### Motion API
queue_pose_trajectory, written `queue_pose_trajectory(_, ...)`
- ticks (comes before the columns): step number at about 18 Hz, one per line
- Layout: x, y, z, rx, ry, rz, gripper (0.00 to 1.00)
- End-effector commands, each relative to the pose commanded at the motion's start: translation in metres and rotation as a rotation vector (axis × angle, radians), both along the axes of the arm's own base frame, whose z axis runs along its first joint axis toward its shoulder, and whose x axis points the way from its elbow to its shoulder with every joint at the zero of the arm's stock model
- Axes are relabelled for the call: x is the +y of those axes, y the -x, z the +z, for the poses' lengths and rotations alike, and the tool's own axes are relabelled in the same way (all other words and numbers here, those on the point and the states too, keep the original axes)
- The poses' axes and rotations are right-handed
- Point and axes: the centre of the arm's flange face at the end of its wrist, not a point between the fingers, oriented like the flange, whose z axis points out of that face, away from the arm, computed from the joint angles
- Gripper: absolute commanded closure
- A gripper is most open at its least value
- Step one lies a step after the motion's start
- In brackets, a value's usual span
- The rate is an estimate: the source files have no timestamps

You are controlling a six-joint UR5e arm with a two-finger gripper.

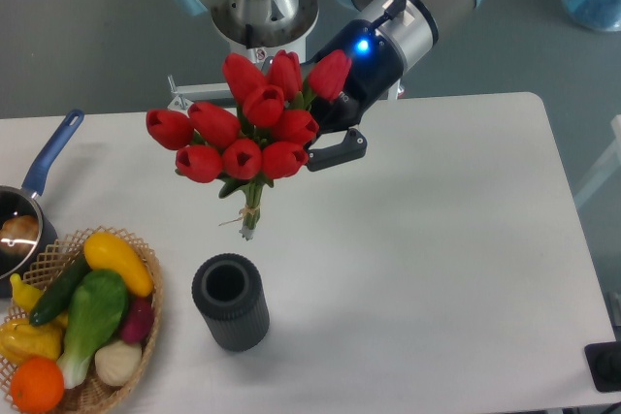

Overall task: Place the flowers on the table
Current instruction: 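Carry the red tulip bouquet with the gripper over the open table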

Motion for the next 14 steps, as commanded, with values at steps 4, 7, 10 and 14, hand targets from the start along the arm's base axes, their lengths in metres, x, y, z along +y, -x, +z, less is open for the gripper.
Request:
queue_pose_trajectory(4,-0.009,0.008,0.005,-0.006,0.008,0.028,0.67)
queue_pose_trajectory(7,-0.015,0.011,0.004,0.002,0.027,0.052,0.67)
queue_pose_trajectory(10,-0.032,0.011,0.013,0.107,0.16,0.179,0.67)
queue_pose_trajectory(14,-0.037,0.013,0.012,0.165,0.277,0.273,0.67)
